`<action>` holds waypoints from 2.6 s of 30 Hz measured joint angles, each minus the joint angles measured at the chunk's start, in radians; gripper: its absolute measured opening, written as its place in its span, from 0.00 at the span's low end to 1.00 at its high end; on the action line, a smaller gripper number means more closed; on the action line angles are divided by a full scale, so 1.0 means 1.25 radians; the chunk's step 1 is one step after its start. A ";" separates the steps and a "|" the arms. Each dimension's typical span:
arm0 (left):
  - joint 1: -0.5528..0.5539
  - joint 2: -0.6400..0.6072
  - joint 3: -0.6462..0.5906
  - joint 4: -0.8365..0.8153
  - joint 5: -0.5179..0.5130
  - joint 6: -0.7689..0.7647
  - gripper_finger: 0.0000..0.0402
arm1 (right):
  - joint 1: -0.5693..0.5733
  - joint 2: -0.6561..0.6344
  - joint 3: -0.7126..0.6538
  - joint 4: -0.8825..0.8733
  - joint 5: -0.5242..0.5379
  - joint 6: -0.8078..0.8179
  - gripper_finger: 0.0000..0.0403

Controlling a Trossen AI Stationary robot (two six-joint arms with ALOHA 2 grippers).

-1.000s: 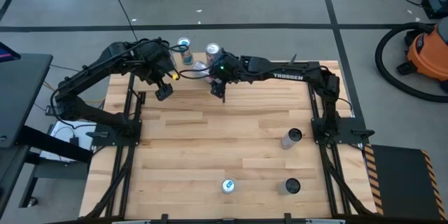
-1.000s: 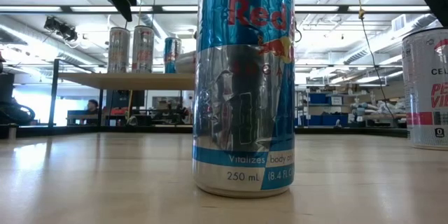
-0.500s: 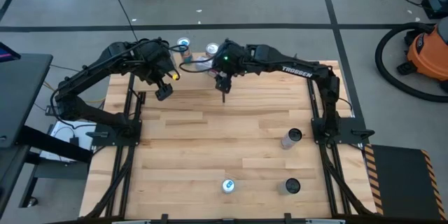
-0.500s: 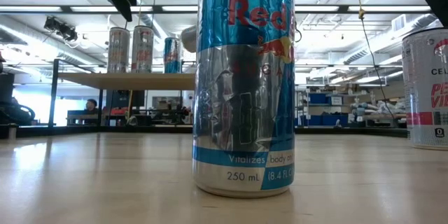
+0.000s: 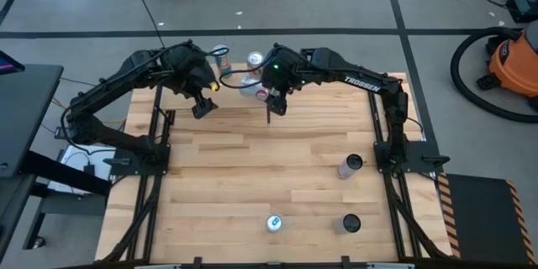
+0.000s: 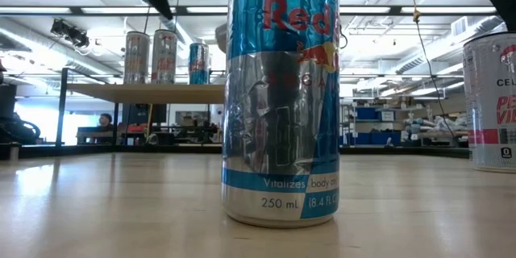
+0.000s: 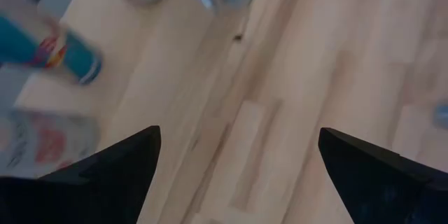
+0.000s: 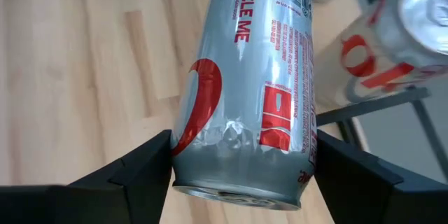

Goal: Place canned beverage on shelf
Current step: Put the red-silver soda can on the shelf aligned with the other red-silver soda can

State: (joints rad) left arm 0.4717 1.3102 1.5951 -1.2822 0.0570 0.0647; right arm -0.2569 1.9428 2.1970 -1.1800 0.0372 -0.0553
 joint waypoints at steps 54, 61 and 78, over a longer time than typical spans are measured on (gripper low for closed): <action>-0.023 0.125 0.000 0.205 0.084 0.153 0.97 | -0.022 0.000 0.011 0.092 -0.065 -0.044 0.76; -0.023 0.129 0.000 0.208 0.086 0.153 0.97 | -0.042 0.000 0.011 0.135 -0.116 -0.015 0.76; -0.008 0.132 -0.001 0.225 0.138 0.165 0.97 | -0.059 0.002 -0.029 0.173 -0.134 0.007 0.76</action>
State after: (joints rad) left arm 0.4620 1.4746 1.5940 -1.0010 0.2295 0.2712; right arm -0.3309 1.9450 2.1608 -0.9638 -0.1303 -0.0471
